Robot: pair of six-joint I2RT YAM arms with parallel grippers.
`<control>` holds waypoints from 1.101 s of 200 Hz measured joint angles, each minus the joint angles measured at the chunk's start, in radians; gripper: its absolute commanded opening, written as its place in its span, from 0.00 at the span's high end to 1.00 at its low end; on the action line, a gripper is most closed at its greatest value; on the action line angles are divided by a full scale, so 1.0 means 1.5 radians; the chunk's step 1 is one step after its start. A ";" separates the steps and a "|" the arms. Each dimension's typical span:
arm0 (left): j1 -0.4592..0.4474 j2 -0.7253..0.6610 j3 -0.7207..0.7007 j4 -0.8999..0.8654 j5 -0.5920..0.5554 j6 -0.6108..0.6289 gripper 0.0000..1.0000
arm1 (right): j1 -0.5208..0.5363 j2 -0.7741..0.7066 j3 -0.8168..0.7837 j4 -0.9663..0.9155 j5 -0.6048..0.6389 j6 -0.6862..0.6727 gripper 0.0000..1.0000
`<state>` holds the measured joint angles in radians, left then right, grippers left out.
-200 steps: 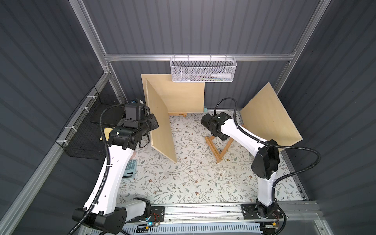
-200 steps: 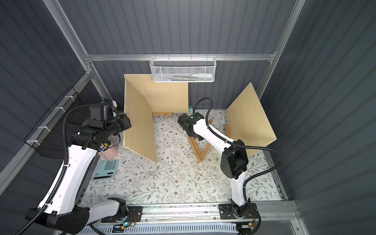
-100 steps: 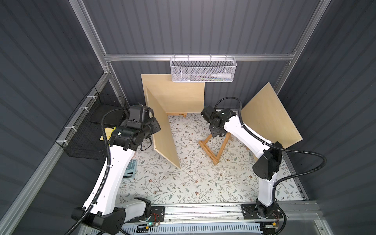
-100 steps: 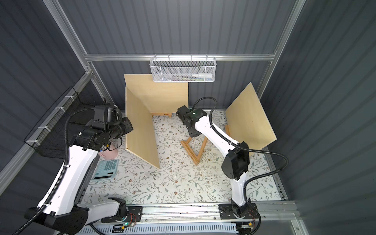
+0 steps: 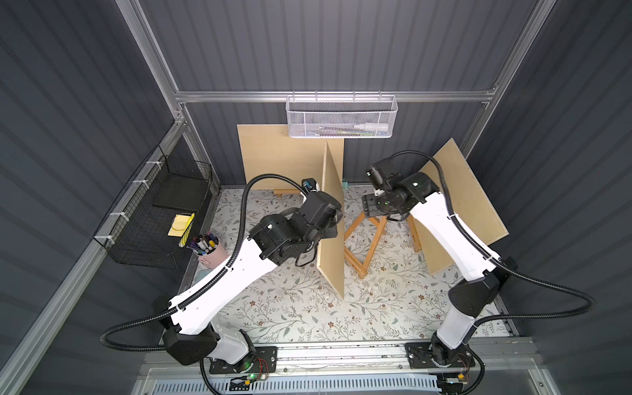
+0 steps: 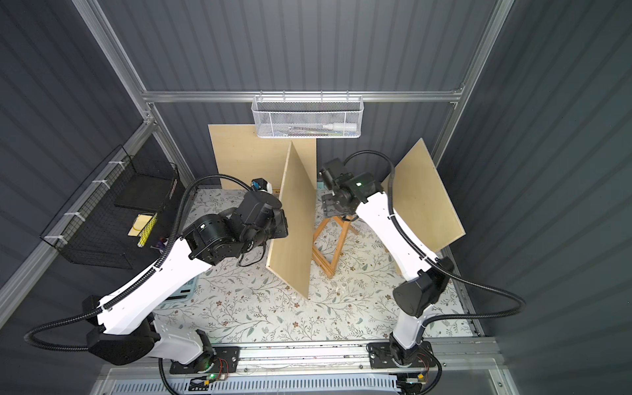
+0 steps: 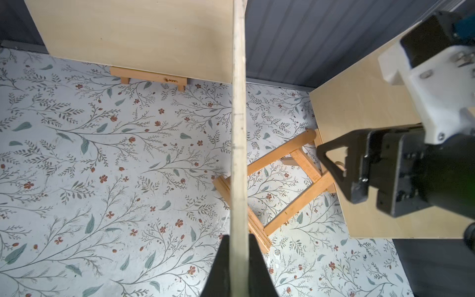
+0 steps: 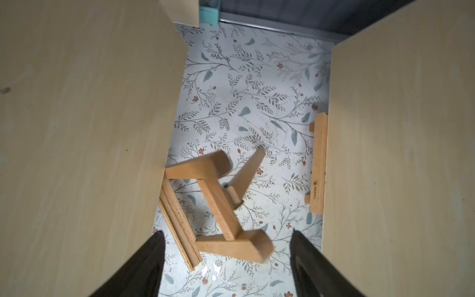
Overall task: Assemble the easel
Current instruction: Move the easel to the center of the board.
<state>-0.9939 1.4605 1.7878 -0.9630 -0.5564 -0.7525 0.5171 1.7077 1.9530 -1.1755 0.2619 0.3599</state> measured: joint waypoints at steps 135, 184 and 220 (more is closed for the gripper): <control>-0.057 0.014 0.041 0.129 -0.258 0.255 1.00 | -0.039 -0.228 -0.681 0.289 -0.188 0.050 0.25; -0.060 -0.023 0.015 0.133 -0.272 0.293 1.00 | 0.035 -0.134 -0.710 0.432 -0.193 0.040 0.26; -0.061 -0.037 0.015 0.126 -0.275 0.293 1.00 | 0.081 -0.034 -0.683 0.492 -0.208 0.019 0.25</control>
<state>-1.0851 1.4052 1.8107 -0.7746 -0.9691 -0.3130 0.6384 1.6569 0.9283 -0.4374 -0.0502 0.3882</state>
